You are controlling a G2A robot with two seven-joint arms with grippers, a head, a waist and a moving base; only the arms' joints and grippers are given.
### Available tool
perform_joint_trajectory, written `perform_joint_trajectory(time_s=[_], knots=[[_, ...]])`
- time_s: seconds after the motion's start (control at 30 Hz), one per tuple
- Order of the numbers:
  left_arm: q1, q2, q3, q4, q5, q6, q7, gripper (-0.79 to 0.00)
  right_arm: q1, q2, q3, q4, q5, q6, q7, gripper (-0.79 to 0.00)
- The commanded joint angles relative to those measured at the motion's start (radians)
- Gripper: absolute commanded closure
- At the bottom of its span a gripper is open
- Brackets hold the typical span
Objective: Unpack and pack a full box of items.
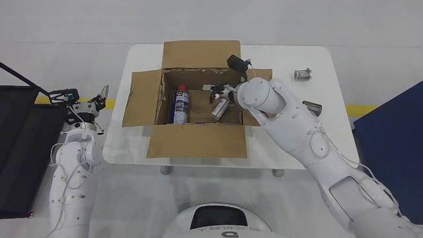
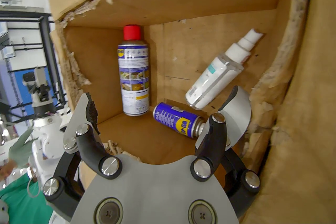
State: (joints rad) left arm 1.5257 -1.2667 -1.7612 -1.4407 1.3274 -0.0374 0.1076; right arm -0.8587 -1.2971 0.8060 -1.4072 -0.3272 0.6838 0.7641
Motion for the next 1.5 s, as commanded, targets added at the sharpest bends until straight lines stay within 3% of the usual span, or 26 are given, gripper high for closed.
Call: perform_joint_trajectory(time_s=[0.0, 0.3, 0.4, 0.6, 1.1, 1.33, 1.4, 1.47], knots=[[0.000, 0.000, 0.000, 0.000, 0.000, 0.000, 0.000, -0.785, 0.015, -0.006, -0.024, 0.014, -0.018, 0.027, 0.007, -0.730], [0.000, 0.000, 0.000, 0.000, 0.000, 0.000, 0.000, -0.785, 0.086, -0.040, -0.130, 0.094, -0.090, 0.038, 0.045, -0.680], [0.000, 0.000, 0.000, 0.000, 0.000, 0.000, 0.000, -0.785, 0.098, -0.047, -0.146, 0.111, -0.101, 0.009, 0.053, -0.711], [0.000, 0.000, 0.000, 0.000, 0.000, 0.000, 0.000, -0.785, 0.123, -0.063, -0.172, 0.171, -0.113, -0.002, 0.088, -0.702], [0.000, 0.000, 0.000, 0.000, 0.000, 0.000, 0.000, -0.785, 0.205, -0.162, -0.273, 0.417, -0.093, -0.079, 0.054, -0.683], [0.000, 0.000, 0.000, 0.000, 0.000, 0.000, 0.000, -0.785, 0.226, -0.201, -0.297, 0.484, -0.091, -0.120, 0.034, -0.585], [0.000, 0.000, 0.000, 0.000, 0.000, 0.000, 0.000, -0.785, 0.228, -0.208, -0.298, 0.496, -0.094, -0.122, 0.030, -0.449], [0.000, 0.000, 0.000, 0.000, 0.000, 0.000, 0.000, -0.785, 0.229, -0.213, -0.300, 0.505, -0.093, -0.135, 0.044, -0.388]])
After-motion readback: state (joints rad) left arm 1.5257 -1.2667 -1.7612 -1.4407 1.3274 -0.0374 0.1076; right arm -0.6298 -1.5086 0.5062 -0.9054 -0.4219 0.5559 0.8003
